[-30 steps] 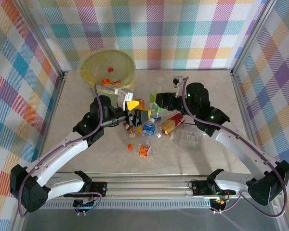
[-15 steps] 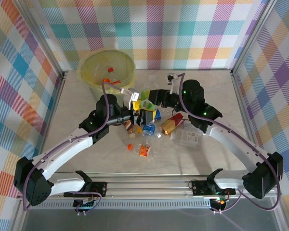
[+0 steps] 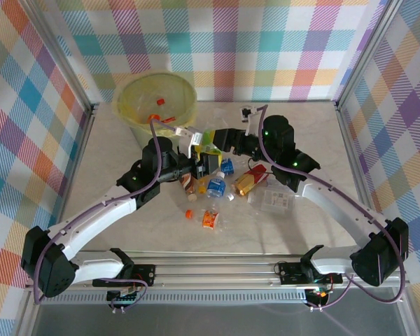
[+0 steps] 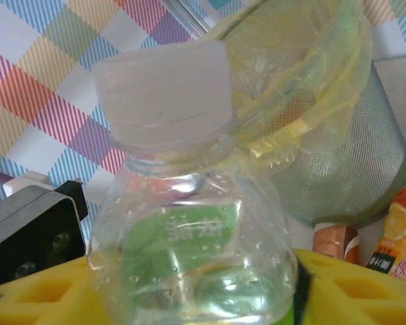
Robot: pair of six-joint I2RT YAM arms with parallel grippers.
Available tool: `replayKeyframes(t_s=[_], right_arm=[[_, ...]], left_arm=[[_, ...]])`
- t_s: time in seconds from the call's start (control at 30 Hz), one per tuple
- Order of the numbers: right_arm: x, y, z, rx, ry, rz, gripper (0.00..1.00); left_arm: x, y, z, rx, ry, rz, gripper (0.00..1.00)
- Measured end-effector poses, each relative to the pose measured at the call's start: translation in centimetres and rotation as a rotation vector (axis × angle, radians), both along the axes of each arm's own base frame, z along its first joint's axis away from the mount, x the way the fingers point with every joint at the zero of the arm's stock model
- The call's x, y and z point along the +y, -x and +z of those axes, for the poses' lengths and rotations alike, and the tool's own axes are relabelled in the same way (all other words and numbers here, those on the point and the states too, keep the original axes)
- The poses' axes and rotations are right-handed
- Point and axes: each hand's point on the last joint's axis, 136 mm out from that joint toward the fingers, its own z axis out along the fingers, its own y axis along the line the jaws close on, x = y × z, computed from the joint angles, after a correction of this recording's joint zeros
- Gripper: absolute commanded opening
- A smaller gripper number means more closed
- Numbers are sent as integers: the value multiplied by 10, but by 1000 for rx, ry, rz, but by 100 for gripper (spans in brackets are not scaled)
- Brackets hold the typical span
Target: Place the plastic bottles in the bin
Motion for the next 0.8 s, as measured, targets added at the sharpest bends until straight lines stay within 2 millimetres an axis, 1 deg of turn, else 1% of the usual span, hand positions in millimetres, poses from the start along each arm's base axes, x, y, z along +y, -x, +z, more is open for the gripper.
replayKeyframes(t_s=[0.03,0.07,0.1,0.23,0.37,0.47,0.53,0.6,0.7,0.73,0.8], right_arm=[[0,0,0,2,0,-2,91],[0,0,-1,5,0,-3,98],[-1,0,-1,6,3,-4,100],[-4,0,-3,10,23,-19,100],[-13,4,4,-9,39,-45,100],[-26,8,14,-34,43,-92,100],[-38,10,23,-64,36,-138,100],[-49,14,28,-84,33,-181,100],[-64,15,26,-90,44,-242,100],[-68,15,23,-85,54,-262,100],[-74,13,15,-71,77,-294,100]], left_arm=[[2,-2,-1,1,-6,15,43],[4,-2,-2,4,-11,26,43],[6,-4,-2,2,-18,42,43],[17,-11,-7,4,-60,114,44],[31,-21,-4,-9,-115,197,44],[43,-30,12,-42,-147,257,44],[54,-36,30,-72,-160,298,44],[68,-44,51,-104,-167,347,44],[94,-61,82,-138,-183,434,45],[103,-68,89,-142,-192,459,45],[117,-81,97,-137,-213,502,46]])
